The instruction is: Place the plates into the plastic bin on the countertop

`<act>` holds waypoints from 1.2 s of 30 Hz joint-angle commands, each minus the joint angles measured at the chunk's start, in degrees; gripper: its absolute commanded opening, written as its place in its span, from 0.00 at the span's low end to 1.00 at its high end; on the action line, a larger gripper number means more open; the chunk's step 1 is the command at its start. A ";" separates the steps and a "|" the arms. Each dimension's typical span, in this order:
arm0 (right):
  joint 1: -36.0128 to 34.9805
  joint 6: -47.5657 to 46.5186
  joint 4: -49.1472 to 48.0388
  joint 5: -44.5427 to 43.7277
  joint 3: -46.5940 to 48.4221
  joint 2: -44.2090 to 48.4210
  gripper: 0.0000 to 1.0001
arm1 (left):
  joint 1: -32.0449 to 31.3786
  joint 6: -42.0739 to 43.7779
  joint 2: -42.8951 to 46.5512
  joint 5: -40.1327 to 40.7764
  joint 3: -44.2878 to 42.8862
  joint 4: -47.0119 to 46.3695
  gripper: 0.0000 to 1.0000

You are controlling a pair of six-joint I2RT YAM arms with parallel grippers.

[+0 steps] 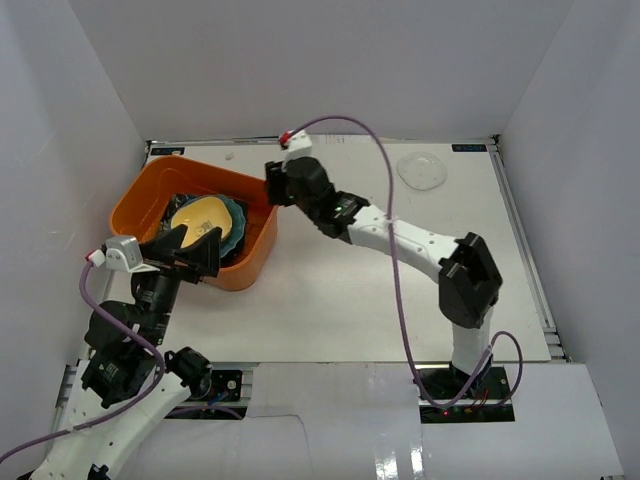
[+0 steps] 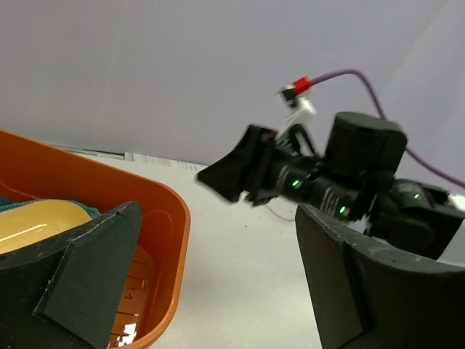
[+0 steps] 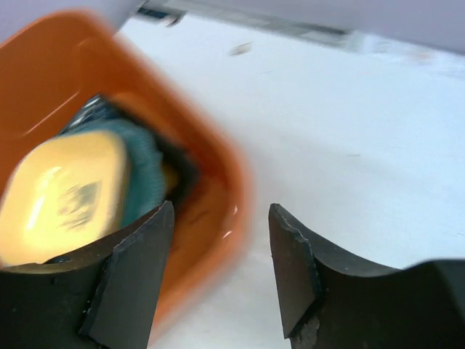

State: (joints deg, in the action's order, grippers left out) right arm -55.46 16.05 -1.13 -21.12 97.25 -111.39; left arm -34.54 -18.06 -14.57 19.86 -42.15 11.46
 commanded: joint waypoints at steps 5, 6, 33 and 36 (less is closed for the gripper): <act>29.56 11.33 -7.05 -10.61 -17.51 8.39 0.69 | 0.44 -1.44 -2.56 -4.03 3.83 -1.10 0.98; 29.62 12.76 -7.05 -9.47 -18.14 7.78 0.69 | 0.44 -1.53 -3.09 -4.30 3.83 -1.01 0.98; 52.91 28.25 -12.36 7.06 -17.48 -9.74 0.08 | 0.44 -0.04 -10.57 -5.62 4.18 -2.24 0.98; 52.04 26.93 -19.60 9.43 -25.68 0.62 0.08 | 0.53 -0.04 -9.96 -5.88 4.01 -2.15 0.98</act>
State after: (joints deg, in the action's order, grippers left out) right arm -2.76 43.13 -11.29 -13.58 76.58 -120.07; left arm -34.44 -18.70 -25.10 14.37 -37.87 10.00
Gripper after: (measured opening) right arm 0.086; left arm 0.976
